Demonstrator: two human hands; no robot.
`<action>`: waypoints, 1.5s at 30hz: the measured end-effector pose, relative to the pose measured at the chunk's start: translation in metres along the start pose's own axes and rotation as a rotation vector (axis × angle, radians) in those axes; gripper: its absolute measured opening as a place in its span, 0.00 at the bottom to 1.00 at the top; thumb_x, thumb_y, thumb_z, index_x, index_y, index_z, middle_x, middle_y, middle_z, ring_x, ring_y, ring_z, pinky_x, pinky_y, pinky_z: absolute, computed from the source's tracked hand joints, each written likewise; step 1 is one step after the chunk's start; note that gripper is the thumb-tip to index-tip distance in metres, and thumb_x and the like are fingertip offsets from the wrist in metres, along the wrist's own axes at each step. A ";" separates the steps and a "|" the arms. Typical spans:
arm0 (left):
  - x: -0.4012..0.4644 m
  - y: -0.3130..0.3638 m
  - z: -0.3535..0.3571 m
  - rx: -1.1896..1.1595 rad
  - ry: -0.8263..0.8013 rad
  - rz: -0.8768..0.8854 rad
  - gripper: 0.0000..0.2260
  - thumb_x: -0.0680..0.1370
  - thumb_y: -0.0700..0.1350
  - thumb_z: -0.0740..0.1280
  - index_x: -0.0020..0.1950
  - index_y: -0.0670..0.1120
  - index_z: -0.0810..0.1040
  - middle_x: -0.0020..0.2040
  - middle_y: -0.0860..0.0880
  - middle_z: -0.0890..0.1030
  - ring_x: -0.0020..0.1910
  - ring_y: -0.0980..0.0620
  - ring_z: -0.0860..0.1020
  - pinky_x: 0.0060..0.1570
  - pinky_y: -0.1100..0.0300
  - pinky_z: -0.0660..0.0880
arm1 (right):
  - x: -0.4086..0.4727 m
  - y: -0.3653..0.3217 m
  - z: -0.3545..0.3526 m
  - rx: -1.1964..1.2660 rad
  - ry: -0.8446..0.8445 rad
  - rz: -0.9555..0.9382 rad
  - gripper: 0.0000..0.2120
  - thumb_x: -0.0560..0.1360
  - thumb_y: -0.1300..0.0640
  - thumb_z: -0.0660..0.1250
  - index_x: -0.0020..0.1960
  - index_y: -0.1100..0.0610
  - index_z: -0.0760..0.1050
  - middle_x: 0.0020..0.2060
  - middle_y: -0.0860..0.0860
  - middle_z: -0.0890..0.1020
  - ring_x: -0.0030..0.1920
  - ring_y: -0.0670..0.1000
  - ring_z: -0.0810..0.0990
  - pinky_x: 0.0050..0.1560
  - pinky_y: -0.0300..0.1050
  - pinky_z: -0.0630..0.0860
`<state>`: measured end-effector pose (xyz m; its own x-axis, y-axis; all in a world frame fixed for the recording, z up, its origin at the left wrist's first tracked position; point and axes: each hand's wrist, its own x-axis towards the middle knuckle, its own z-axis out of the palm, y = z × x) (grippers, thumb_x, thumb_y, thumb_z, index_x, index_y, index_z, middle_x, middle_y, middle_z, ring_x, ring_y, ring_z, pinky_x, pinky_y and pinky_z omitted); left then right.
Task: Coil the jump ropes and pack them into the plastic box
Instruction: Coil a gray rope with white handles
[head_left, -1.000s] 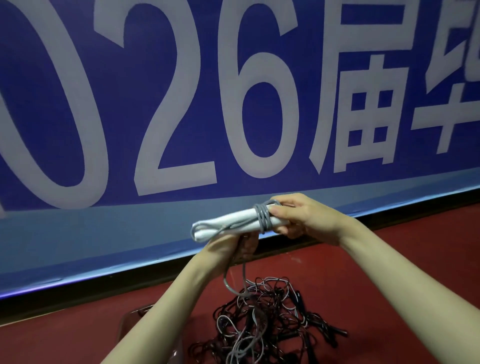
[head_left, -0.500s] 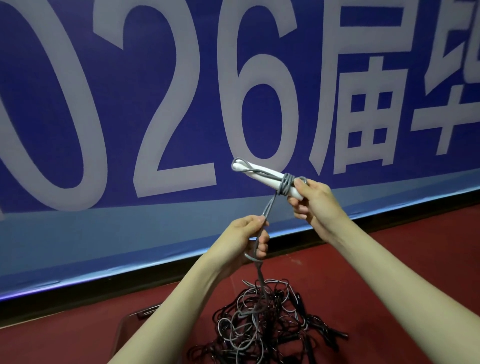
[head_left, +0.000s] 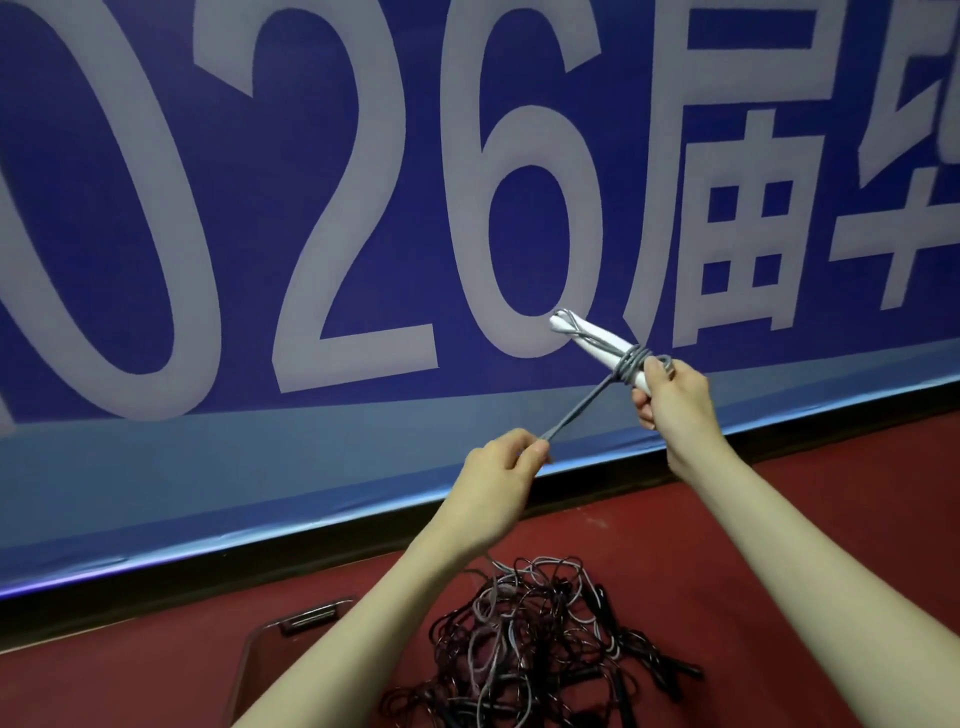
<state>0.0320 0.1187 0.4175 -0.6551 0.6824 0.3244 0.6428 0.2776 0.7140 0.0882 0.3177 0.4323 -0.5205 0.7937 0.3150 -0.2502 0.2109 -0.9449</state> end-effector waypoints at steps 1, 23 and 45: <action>0.000 0.001 -0.001 0.019 0.018 0.013 0.10 0.82 0.50 0.58 0.46 0.48 0.76 0.26 0.54 0.67 0.25 0.57 0.63 0.27 0.64 0.61 | 0.001 0.002 -0.001 -0.012 0.003 -0.006 0.11 0.82 0.58 0.56 0.42 0.55 0.70 0.31 0.52 0.72 0.28 0.47 0.66 0.29 0.40 0.64; 0.000 0.010 -0.040 0.561 0.250 0.332 0.17 0.81 0.58 0.56 0.43 0.47 0.75 0.34 0.50 0.76 0.38 0.43 0.74 0.37 0.51 0.72 | -0.013 0.010 -0.008 -0.862 -0.463 -0.485 0.04 0.82 0.57 0.58 0.49 0.55 0.63 0.31 0.51 0.72 0.34 0.58 0.70 0.34 0.52 0.65; 0.014 -0.020 -0.060 0.129 0.219 0.336 0.13 0.81 0.51 0.62 0.38 0.51 0.76 0.26 0.50 0.66 0.27 0.54 0.61 0.29 0.63 0.59 | -0.058 -0.060 -0.003 -0.447 -1.274 -0.284 0.10 0.82 0.57 0.61 0.43 0.56 0.74 0.31 0.55 0.72 0.33 0.53 0.67 0.34 0.43 0.63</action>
<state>-0.0138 0.0819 0.4448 -0.4603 0.5934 0.6604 0.8706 0.1562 0.4665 0.1362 0.2608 0.4700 -0.9375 -0.3213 0.1340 -0.3176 0.6318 -0.7071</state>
